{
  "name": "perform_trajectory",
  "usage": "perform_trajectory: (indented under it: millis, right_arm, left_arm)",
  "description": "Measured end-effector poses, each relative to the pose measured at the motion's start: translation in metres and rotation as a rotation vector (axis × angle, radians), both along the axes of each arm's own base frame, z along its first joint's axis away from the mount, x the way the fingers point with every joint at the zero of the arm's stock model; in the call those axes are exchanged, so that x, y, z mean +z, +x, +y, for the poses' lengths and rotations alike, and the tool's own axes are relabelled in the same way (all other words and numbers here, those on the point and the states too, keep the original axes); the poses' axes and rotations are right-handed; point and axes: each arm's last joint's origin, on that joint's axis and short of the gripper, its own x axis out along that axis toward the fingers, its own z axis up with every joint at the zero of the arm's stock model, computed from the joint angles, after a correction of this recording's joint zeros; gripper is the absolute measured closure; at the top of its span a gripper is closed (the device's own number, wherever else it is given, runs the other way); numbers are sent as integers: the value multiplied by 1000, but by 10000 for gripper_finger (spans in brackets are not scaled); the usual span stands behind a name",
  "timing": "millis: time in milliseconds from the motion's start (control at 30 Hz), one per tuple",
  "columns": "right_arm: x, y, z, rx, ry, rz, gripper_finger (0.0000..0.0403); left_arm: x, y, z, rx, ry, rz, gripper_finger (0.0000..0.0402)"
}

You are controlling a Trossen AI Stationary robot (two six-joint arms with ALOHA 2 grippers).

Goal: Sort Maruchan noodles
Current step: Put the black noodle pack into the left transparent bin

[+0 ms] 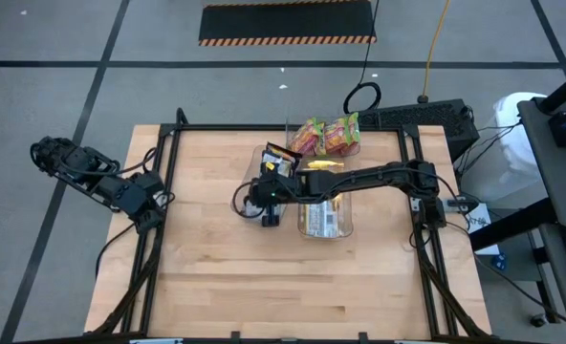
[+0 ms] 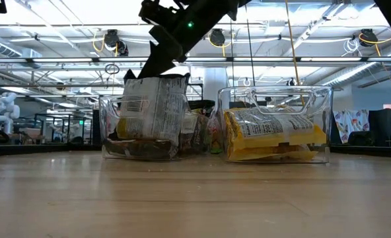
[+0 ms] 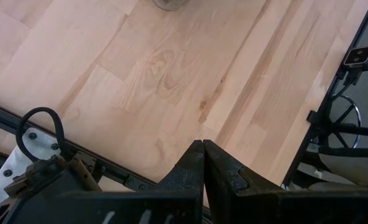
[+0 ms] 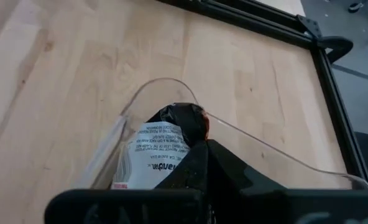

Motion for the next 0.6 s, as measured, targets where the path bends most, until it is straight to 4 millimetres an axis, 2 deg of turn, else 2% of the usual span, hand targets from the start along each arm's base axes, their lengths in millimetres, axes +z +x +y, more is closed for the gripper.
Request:
perform_trajectory:
  millis: [333, 600]
  right_arm:
    - [0, 0, -5, -43, 36, -7, 399]
    - [0, 0, -4, -40, 36, -7, 353]
  left_arm:
    - [0, 0, 0, 0, 0, 0, 396]
    - [0, 0, 0, 0, 0, 0, 396]
